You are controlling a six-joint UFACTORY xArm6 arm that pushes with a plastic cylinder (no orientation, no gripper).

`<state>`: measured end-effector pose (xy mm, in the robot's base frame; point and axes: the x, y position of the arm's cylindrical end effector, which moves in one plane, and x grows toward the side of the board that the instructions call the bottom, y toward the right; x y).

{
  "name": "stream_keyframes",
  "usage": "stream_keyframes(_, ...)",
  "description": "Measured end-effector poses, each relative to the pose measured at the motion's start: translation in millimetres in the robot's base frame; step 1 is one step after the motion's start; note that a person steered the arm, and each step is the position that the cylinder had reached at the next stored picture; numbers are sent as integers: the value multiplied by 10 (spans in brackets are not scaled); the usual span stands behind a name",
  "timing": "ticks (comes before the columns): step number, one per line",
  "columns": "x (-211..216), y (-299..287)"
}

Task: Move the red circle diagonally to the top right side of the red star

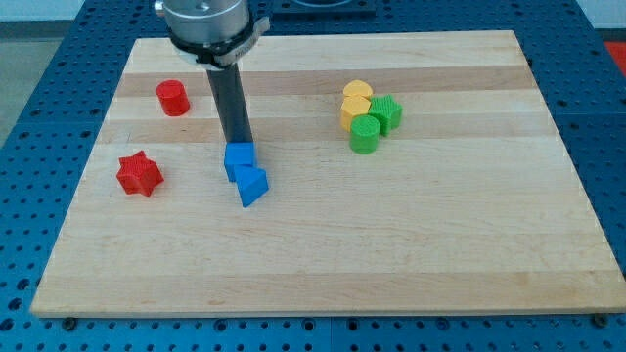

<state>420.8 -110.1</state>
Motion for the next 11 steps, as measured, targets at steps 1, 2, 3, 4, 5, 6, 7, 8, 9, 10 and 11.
stream_keyframes(1, -44, -121)
stream_keyframes(2, -473, -542)
stream_keyframes(3, -941, -701)
stream_keyframes(4, -1445, -877)
stream_keyframes(5, -1421, -1197)
stream_keyframes(6, -913, -1204)
stream_keyframes(7, -430, -1204)
stream_keyframes(8, -457, -1204)
stream_keyframes(9, -798, -1204)
stream_keyframes(10, -855, -1141)
stream_keyframes(11, -558, -893)
